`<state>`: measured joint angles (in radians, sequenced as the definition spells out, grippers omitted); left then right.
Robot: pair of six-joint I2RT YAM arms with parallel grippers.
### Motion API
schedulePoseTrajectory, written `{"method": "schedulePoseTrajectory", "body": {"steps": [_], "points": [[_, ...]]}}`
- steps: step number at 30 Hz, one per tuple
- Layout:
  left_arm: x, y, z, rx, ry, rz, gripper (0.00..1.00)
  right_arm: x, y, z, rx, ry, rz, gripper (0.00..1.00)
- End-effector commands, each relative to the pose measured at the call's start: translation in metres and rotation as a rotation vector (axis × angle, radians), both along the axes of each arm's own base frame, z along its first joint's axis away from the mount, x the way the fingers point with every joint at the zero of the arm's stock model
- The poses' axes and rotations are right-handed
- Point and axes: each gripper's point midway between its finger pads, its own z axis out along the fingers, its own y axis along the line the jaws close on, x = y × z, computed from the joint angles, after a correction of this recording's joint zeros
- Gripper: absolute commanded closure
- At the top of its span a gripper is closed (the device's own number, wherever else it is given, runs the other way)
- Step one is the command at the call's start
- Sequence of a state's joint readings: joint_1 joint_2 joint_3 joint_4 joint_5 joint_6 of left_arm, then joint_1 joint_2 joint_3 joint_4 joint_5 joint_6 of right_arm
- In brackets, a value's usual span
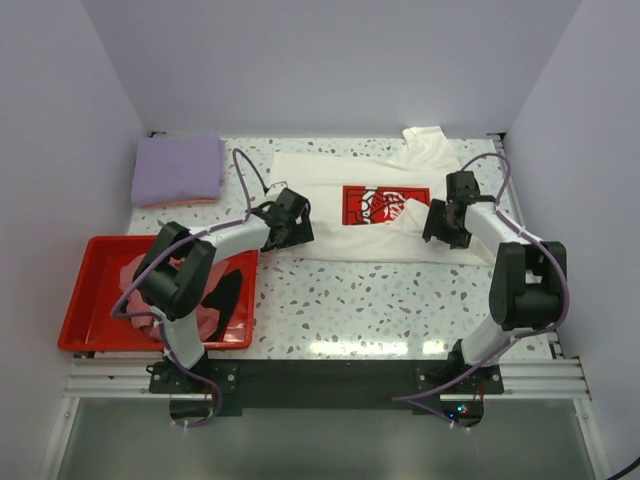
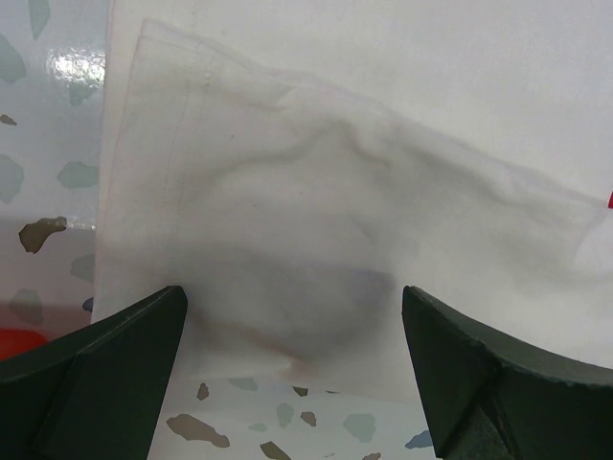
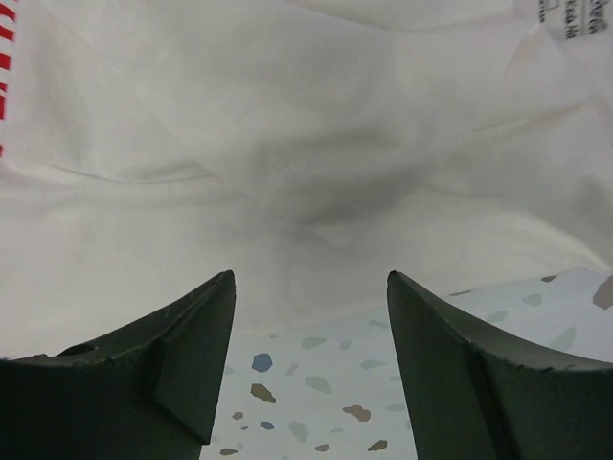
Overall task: Fold and stack the t-shirts
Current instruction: Fold the tshirt
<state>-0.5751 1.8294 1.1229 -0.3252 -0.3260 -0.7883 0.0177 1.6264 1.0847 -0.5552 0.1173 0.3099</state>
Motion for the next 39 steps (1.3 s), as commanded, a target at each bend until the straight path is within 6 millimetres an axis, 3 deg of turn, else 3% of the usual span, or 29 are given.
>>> {"method": "schedulePoseTrajectory", "body": {"steps": [1, 6, 15, 22, 27, 34, 39], "points": [[0.001, 0.022, 0.012, 0.037, -0.026, 0.028, 0.00, 0.007, 0.010, -0.016, 0.057, 0.004, -0.002, 0.32], [0.001, 0.021, 0.013, 0.035, -0.028, 0.029, 0.00, 0.009, 0.009, -0.029, 0.053, 0.027, -0.010, 0.33], [0.001, 0.021, 0.012, 0.034, -0.024, 0.028, 0.00, 0.010, -0.006, -0.037, -0.028, 0.053, -0.048, 0.49], [0.002, 0.021, 0.012, 0.035, -0.025, 0.028, 0.00, 0.023, -0.013, -0.032, -0.059, 0.025, -0.070, 0.69], [0.001, 0.021, 0.011, 0.040, -0.021, 0.026, 0.00, 0.031, -0.019, -0.026, -0.093, 0.006, -0.082, 0.75], [0.002, 0.021, 0.011, 0.042, -0.022, 0.025, 0.00, 0.045, -0.021, -0.021, -0.100, -0.033, -0.100, 0.96], [0.002, 0.022, 0.012, 0.044, -0.023, 0.027, 0.00, 0.056, -0.017, -0.012, -0.081, -0.075, -0.074, 1.00]]}}
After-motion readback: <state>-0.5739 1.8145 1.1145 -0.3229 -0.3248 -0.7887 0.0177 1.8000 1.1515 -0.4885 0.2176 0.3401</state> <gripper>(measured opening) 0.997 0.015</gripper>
